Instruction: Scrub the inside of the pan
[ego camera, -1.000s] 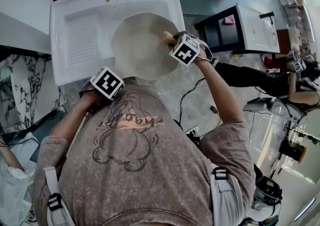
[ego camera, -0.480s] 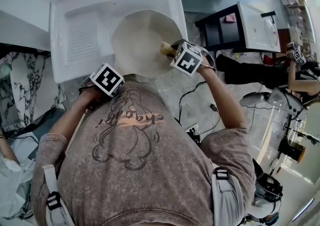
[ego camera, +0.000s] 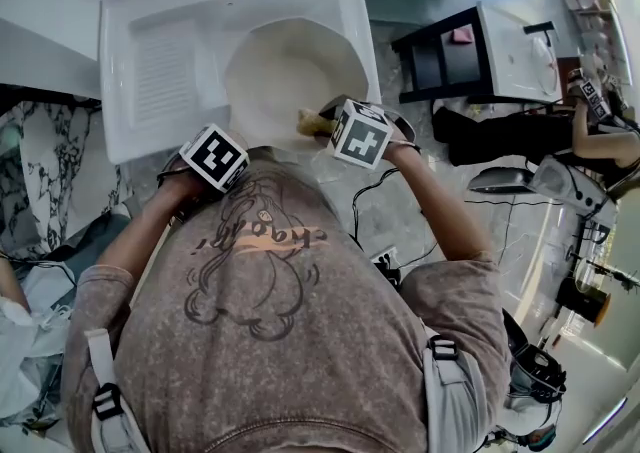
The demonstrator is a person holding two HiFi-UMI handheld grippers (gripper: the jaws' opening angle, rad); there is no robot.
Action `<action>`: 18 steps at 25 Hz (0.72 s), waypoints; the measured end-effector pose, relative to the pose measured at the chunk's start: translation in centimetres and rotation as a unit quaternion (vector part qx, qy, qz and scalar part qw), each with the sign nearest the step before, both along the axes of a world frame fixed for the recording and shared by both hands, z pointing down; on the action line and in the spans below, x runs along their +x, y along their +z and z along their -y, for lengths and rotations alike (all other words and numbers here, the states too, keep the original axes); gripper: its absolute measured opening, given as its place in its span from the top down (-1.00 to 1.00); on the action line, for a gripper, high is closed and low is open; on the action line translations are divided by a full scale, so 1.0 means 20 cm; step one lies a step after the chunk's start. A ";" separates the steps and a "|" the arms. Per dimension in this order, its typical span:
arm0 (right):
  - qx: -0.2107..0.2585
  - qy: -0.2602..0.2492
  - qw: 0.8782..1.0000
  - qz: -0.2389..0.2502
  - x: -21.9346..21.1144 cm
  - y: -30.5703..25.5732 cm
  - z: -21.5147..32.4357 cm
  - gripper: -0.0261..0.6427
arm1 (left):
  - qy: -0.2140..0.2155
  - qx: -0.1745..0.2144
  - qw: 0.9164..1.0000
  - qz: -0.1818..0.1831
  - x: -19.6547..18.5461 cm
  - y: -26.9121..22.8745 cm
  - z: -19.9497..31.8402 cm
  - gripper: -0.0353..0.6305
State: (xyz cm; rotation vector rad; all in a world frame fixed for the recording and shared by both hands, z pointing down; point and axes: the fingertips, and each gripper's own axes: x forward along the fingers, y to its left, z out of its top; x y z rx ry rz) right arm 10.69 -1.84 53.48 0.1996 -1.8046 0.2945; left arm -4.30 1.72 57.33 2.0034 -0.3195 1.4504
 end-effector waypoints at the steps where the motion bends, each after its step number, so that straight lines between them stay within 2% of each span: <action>1: -0.005 -0.001 1.000 0.009 -0.03 -0.01 -0.01 0.46 | 0.000 0.000 1.000 0.000 0.00 0.00 0.00 0.49; 9: -0.036 -0.001 0.997 0.067 -0.29 0.05 -0.07 0.46 | 0.004 0.001 1.000 -0.003 0.02 0.00 -0.01 0.48; 18: -0.024 0.031 0.994 0.104 -0.50 0.14 0.07 0.46 | 0.013 0.000 1.000 -0.001 0.03 -0.01 -0.05 0.48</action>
